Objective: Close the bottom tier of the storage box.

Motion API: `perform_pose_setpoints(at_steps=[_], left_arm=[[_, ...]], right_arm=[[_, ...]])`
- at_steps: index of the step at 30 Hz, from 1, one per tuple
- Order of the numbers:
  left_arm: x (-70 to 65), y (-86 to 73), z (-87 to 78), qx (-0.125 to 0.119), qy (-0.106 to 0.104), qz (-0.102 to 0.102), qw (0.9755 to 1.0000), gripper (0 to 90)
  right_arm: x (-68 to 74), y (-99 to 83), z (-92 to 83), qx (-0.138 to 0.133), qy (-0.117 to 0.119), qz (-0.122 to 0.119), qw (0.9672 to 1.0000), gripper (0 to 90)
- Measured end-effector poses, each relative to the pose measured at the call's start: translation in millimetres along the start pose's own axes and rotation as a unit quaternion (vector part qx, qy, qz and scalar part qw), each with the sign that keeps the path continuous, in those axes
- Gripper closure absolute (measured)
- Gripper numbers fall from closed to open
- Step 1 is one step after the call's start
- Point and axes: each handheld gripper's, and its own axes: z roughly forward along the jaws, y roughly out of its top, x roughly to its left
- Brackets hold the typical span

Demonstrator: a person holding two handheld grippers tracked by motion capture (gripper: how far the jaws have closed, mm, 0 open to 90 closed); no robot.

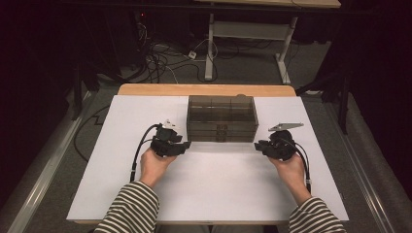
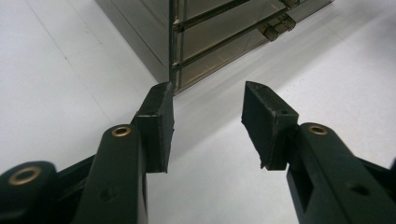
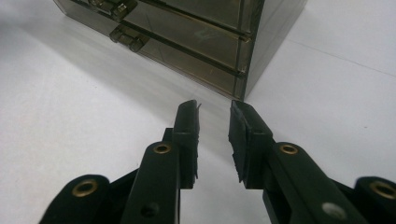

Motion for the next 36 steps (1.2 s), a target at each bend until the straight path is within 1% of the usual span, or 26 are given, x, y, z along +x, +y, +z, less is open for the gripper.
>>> perform_pose_setpoints(at_steps=[2, 5, 7, 8, 17, 20, 27, 32, 36], left_arm=[[-0.6, 0.7, -2.4, -0.004, -0.003, -0.003, 1.0, 50.7], [-1.1, 0.5, -5.9, -0.009, -0.006, -0.001, 0.9999, 50.2], [-1.5, -0.2, -8.6, -0.012, -0.009, -0.004, 0.9999, 49.6], [-1.4, -0.7, -10.3, -0.012, -0.01, -0.002, 0.9999, 49.6], [0.3, -2.2, -22.6, -0.026, -0.008, 0.004, 0.9996, 47.4], [0.7, -2.3, -26.3, -0.026, -0.008, 0.007, 0.9996, 46.7], [1.6, -4.3, -35.0, -0.033, -0.009, 0.008, 0.9994, 44.7], [4.9, -5.7, -41.0, -0.038, -0.014, 0.007, 0.9991, 44.7], [6.5, -7.2, -46.8, -0.046, -0.02, 0.007, 0.9987, 44.7]], right_arm=[[0.4, -0.3, -1.7, -0.003, 0.001, 0.0, 1.0, 71.5], [1.1, -1.8, -4.5, -0.008, 0.003, 0.0, 1.0, 69.6], [1.2, -3.5, -5.9, -0.01, 0.004, 0.001, 0.9999, 68.3], [0.9, -4.7, -6.9, -0.01, 0.004, 0.0, 0.9999, 67.5], [-2.5, -14.7, -18.2, -0.023, 0.0, 0.009, 0.9997, 60.8], [-2.7, -16.7, -21.9, -0.028, -0.002, 0.008, 0.9996, 59.0], [-1.4, -22.1, -28.5, -0.035, -0.002, 0.006, 0.9994, 58.1], [-0.9, -26.1, -33.4, -0.041, 0.0, 0.006, 0.9991, 57.3], [-0.6, -29.0, -36.8, -0.049, -0.002, 0.005, 0.9988, 55.7]])
